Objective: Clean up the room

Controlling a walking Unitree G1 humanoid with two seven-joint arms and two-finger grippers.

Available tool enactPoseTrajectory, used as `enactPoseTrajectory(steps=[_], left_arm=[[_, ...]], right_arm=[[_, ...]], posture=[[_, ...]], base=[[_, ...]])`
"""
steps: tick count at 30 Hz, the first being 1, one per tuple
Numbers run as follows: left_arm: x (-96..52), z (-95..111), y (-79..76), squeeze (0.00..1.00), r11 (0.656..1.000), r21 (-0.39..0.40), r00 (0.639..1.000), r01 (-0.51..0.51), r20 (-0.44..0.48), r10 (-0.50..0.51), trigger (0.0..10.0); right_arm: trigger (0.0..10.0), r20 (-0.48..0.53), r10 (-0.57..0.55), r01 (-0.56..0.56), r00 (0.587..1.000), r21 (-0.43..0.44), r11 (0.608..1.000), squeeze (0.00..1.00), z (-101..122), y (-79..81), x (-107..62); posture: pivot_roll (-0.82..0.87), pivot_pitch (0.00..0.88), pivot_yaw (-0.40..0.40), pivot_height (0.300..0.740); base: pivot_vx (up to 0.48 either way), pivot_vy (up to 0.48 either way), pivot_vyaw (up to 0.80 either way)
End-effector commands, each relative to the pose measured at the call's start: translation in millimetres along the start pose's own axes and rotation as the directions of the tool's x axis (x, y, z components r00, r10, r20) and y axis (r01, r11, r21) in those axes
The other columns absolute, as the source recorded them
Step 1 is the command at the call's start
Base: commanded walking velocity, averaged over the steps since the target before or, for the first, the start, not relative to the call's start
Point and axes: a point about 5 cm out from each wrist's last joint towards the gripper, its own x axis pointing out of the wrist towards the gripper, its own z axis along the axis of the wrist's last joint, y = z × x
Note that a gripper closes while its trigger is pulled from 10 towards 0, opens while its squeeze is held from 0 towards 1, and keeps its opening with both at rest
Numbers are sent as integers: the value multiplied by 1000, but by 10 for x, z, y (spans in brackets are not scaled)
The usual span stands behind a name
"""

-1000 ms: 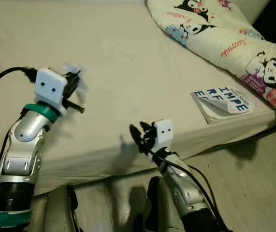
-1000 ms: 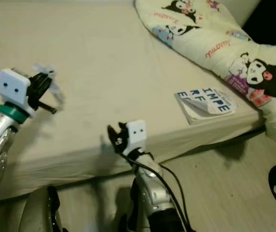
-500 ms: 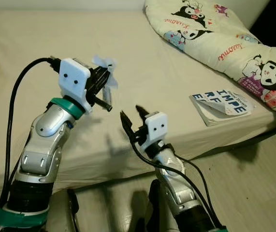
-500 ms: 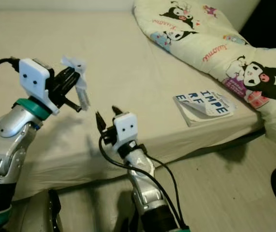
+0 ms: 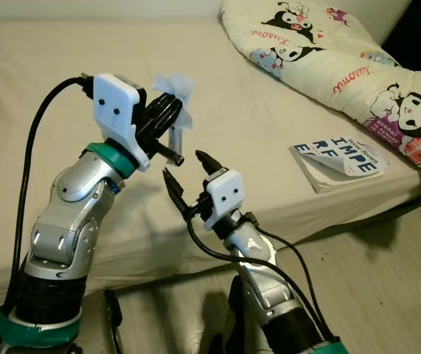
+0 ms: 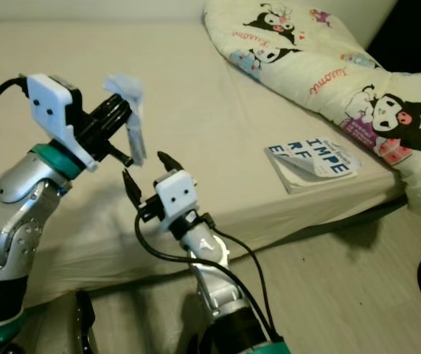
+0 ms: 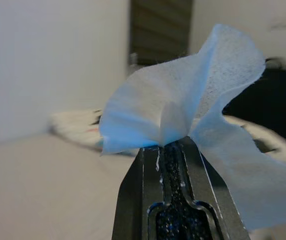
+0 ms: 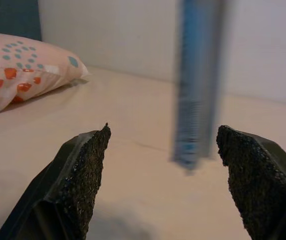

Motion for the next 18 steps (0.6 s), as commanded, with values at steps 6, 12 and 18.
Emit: enactPoseTrajectory(steps=[6, 12, 18], left_arm=[[-27, 26, -170, 0, 994, -72, 997, 79, -12, -80, 0], [-42, -19, -204, 0, 993, -97, 997, 69, -34, -73, 0], [-51, -34, -185, 0, 994, -95, 997, 57, -44, -61, 0]], right_arm=[[10000, 37, -119, 120, 992, -36, 992, 0, 48, -110, 125], [10000, 40, -179, 180, 983, -7, 984, 0, 74, -252, 189], [0, 47, -183, 184, 982, 0, 983, 0, 77, -262, 190]], posture=[[105, 85, -33, 493], [107, 84, -33, 493], [107, 84, -33, 493]], base=[[0, 0, 0], [0, 0, 0], [0, 0, 0]])
